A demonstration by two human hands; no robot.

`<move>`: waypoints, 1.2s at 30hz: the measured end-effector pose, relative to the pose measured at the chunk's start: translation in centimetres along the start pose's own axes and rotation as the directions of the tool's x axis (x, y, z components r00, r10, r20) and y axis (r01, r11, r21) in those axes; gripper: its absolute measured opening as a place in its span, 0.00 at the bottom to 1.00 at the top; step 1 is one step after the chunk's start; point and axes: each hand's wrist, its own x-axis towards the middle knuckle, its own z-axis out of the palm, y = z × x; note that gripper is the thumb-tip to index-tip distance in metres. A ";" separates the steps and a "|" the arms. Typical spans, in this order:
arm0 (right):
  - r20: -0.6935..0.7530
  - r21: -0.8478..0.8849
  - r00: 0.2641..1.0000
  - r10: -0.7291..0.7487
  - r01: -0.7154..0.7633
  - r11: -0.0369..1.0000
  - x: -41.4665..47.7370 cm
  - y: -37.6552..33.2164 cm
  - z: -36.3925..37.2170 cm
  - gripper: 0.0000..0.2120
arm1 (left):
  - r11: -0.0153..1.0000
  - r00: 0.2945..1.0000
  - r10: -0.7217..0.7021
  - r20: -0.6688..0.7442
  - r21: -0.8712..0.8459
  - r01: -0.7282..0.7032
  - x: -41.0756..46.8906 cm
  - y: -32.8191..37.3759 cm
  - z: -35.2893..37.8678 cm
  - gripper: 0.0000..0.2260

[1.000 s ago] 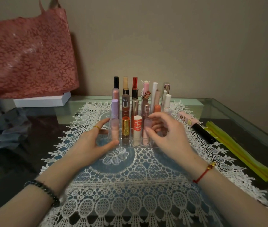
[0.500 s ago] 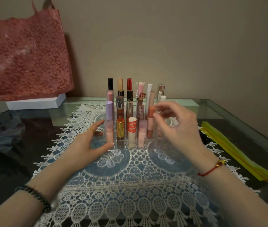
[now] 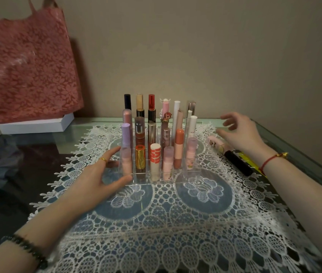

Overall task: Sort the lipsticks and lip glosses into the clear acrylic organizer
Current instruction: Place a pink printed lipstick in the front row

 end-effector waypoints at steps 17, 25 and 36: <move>0.146 -0.289 0.972 0.186 -0.138 0.947 -0.7 1.5 2.6 0.14 | 0.995 1.000 0.006 -0.010 0.097 -0.005 0.1 0.1 -0.2 0.36; -0.080 -0.078 0.995 0.061 -0.068 0.995 -0.6 0.7 1.9 0.13 | 0.996 1.000 -0.013 -0.016 0.086 0.014 0.0 0.2 -0.1 0.38; -0.294 0.575 0.954 0.060 0.126 0.809 -2.8 -6.0 -3.7 0.13 | 0.997 1.000 -0.020 -0.005 0.071 0.020 0.0 0.1 -0.1 0.38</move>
